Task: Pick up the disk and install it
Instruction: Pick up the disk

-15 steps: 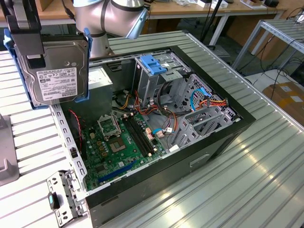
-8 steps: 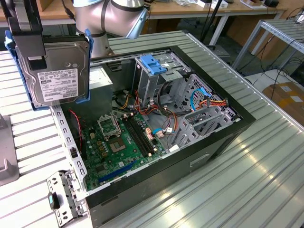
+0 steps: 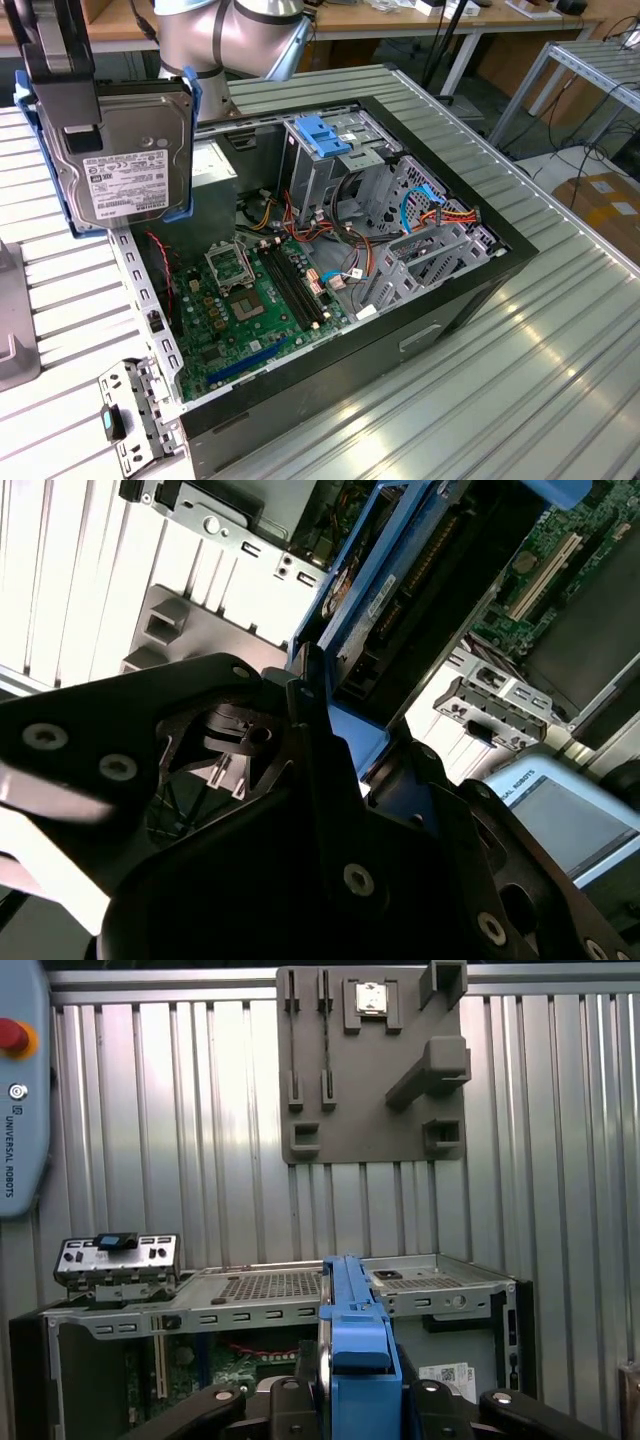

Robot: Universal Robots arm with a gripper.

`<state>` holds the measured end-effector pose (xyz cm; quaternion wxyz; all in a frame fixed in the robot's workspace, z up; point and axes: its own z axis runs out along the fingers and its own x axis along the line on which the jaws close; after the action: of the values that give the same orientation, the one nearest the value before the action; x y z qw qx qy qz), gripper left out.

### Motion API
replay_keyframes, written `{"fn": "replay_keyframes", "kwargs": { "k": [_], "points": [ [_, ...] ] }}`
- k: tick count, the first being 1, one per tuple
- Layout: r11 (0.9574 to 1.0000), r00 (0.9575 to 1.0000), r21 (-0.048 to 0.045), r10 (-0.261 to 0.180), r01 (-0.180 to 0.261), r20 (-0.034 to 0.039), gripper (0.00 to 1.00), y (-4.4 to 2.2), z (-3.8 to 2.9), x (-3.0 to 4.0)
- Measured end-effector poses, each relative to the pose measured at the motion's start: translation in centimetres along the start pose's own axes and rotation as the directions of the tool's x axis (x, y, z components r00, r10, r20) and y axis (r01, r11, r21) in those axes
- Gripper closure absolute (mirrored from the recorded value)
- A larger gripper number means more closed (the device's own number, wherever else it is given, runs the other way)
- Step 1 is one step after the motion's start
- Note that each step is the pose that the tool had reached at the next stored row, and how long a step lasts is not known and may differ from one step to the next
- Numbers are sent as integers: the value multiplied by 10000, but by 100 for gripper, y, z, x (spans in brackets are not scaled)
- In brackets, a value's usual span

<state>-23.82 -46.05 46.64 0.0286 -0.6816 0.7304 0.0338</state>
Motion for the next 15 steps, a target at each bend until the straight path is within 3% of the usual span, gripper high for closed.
{"fn": "replay_keyframes", "kwargs": {
  "k": [7,15],
  "points": [
    [10000,10000,1,-1,1,1,63,-13,-4,85],
    [10000,10000,1,0,0,1,63,-77,-2,121]
  ]
}}
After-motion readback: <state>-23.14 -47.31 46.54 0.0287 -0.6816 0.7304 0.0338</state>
